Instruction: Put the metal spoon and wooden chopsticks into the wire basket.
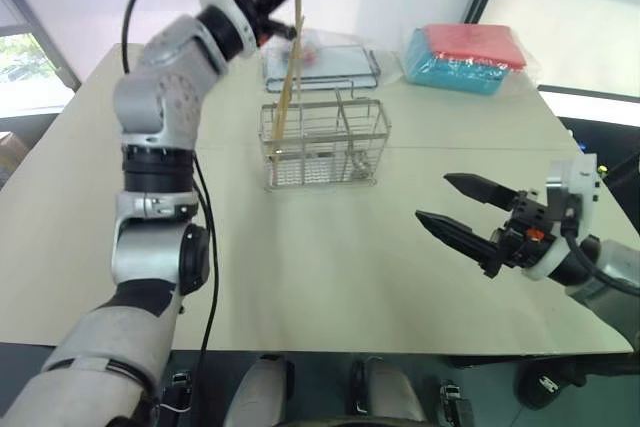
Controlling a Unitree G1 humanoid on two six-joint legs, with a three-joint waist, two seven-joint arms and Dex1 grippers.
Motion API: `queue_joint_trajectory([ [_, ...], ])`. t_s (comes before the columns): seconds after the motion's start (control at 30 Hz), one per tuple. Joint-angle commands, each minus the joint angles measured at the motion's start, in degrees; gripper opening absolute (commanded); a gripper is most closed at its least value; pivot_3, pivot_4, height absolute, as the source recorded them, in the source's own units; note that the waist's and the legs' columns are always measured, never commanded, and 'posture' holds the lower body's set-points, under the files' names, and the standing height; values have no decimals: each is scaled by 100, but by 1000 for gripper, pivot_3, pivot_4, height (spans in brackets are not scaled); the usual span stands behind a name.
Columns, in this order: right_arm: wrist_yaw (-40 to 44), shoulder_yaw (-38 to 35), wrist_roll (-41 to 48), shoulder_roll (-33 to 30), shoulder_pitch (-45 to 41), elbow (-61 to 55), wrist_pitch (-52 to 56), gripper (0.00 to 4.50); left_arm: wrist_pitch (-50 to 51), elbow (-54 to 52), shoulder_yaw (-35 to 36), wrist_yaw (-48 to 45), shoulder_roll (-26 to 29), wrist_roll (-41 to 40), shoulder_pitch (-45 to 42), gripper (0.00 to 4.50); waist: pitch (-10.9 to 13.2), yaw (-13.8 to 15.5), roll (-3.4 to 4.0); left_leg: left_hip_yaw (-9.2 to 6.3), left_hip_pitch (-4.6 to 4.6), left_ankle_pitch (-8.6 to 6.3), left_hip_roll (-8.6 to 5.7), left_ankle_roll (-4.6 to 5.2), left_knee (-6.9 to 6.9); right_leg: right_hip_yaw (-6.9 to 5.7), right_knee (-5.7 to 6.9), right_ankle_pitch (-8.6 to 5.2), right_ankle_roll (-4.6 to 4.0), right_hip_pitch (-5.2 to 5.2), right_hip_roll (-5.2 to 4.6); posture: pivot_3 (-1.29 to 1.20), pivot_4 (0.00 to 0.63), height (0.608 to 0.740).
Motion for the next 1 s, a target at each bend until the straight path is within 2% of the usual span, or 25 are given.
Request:
queue_joint_trajectory([
  [0.03,12,-159,-12,-54,-79,-100,-122,4500,14,-473,-69,19,76,63,80,41,0,2,0,0,0,0,0,0,0,0,0,0,0,0,0,0,150,667],
  [0.37,40,-111,22,-147,-351,18,-71,4500,-54,-778,-171,132,-22,249,619,41,0,11,0,-2,0,0,0,0,0,0,-2,-1,-1,2,0,0,150,667],
  [0.5,47,-85,21,-154,-417,54,-57,4500,-28,-857,-132,167,-67,191,702,1487,0,10,0,-2,-2,0,-1,1,0,0,-3,-1,-1,2,0,0,150,667],
  [0.6,63,-71,13,-160,-455,95,-46,4500,34,-929,-36,243,-107,102,702,3115,0,7,0,-3,-2,0,-1,1,0,0,-3,-1,-1,1,0,0,150,667],
  [0.7,83,-54,-19,-162,-485,143,-52,4500,133,-1030,60,350,-119,26,701,4470,0,7,1,-3,-1,0,-1,1,0,1,-3,-1,-2,1,0,0,150,667],
  [0.9,183,48,-131,-133,-592,267,-88,4500,415,-1275,255,466,141,-128,546,4470,0,-2,1,-2,-1,0,0,1,0,0,-2,-1,-2,0,1,0,150,667],
  [1.0,283,126,-245,-143,-717,385,-126,4500,764,-1305,392,314,690,-219,357,4470,1,-21,2,-2,-1,0,1,1,-1,1,0,-1,-2,-2,4,0,150,667],
])
